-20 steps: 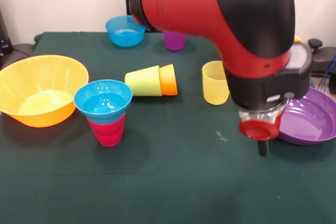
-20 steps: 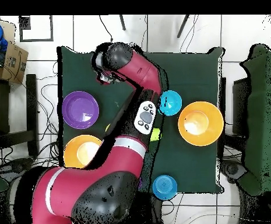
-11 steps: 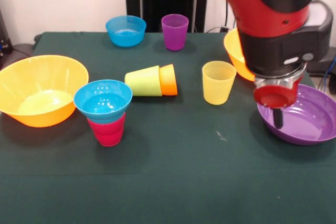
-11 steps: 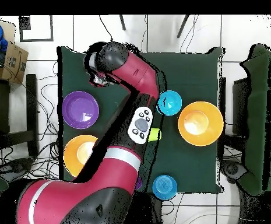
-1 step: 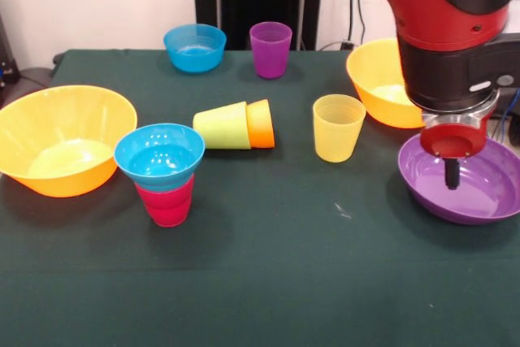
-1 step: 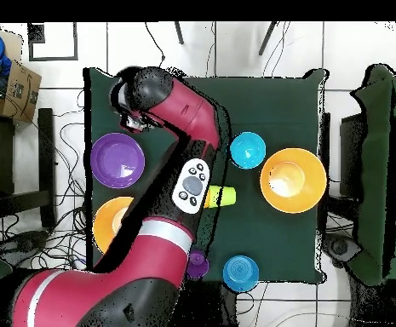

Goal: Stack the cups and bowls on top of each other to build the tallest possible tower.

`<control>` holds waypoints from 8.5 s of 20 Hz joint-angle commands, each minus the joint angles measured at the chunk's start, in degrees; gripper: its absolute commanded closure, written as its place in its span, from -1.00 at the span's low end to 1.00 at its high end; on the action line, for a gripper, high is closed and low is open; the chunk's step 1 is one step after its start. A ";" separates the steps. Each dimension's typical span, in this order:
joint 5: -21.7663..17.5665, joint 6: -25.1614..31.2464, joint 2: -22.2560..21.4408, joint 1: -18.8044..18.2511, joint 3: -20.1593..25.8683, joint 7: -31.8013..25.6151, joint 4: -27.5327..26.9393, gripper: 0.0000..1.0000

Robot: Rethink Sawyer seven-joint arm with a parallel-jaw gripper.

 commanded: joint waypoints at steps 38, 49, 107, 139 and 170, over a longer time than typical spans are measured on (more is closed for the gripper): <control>-2.25 -9.38 1.92 0.39 6.34 2.69 12.40 -1.00; -3.95 -9.51 1.79 -1.99 5.85 1.09 11.75 -1.00; 1.54 -15.90 -0.71 -4.43 16.01 2.45 15.28 -1.00; 1.42 -29.45 -2.48 -5.68 23.29 -0.33 27.96 -1.00; -10.79 -52.67 -8.70 -23.42 40.32 -0.72 54.10 1.00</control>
